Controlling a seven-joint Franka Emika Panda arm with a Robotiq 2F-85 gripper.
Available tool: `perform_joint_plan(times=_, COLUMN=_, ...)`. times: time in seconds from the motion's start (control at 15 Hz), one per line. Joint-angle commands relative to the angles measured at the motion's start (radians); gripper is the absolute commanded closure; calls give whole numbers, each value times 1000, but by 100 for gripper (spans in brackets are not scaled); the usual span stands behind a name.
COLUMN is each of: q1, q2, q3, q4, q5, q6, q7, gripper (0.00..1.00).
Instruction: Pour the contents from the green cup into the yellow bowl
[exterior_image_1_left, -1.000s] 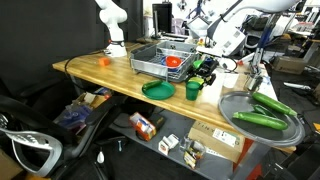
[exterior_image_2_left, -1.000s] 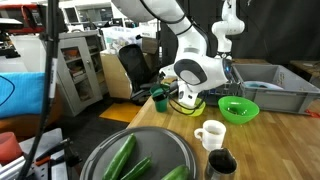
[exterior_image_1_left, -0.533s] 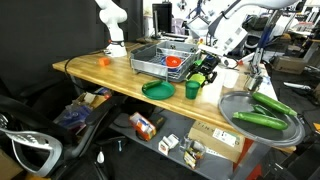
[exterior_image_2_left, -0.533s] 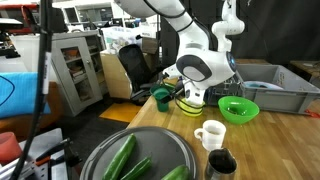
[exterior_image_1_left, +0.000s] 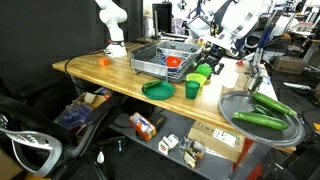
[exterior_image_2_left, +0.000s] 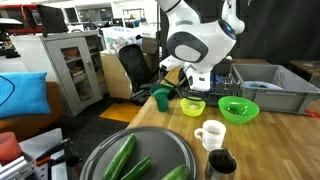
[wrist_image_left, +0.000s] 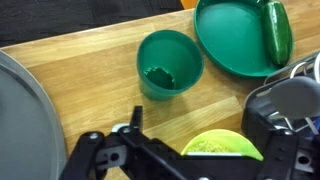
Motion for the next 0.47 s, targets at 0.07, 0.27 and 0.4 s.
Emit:
perform_joint_plan(times=0.07, q1=-11, q2=-48, q3=13, q4=-60, q5=-14, q6=25, q7=4, gripper=0)
perform_joint_plan(times=0.27, q1=-8, q2=-57, q3=13, q4=-76, q5=-14, q6=40, q7=4, gripper=0)
perform_joint_plan(times=0.4, q1=-7, q2=-57, q3=13, q4=-77, q5=-14, q6=41, q7=4, gripper=0)
